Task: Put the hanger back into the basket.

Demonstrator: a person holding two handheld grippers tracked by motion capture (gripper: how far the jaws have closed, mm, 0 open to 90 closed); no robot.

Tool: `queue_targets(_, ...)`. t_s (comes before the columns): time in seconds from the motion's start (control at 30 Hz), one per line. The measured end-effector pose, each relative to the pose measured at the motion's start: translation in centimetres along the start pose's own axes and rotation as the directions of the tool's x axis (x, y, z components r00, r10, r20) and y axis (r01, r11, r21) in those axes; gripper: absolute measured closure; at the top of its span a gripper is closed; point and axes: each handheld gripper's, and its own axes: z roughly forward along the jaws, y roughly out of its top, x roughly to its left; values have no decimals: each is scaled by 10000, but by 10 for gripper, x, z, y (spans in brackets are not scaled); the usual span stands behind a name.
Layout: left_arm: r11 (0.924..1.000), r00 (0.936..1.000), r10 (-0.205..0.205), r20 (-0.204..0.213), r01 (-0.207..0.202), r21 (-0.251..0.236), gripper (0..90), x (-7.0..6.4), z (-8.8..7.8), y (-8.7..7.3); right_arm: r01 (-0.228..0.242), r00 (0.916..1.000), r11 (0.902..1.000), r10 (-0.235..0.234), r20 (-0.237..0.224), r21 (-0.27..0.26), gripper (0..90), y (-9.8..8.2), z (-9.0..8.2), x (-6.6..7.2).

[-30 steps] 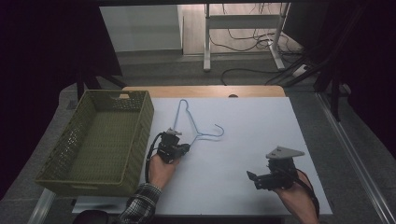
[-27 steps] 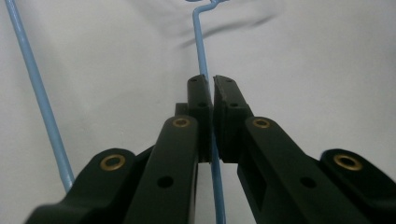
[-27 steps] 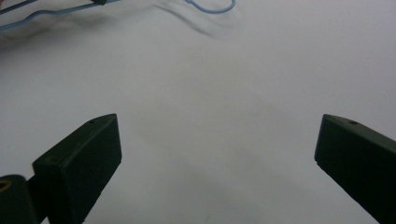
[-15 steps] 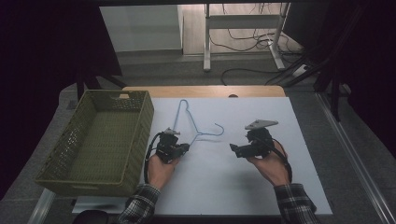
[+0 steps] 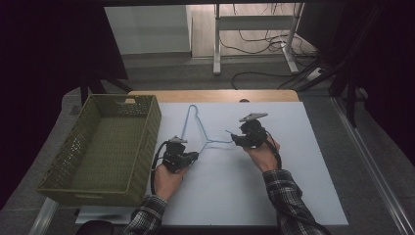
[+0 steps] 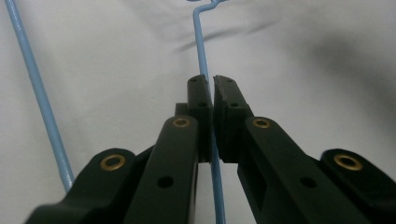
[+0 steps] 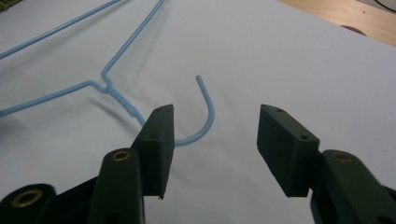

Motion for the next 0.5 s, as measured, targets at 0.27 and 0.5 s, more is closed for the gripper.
queue_targets(0.27, 10000, 9999, -21, 105, 21, -55, 869, -1, 0, -1, -413, 9991, 9991, 414, -82, 95, 577, 3, 21, -5)
queue_targets(0.5, 9999, 9998, -46, 216, 48, -110, 869, -1, 0, -1, -206, 9998, 9989, 205, 35, 418, 700, 7, 34, -1)
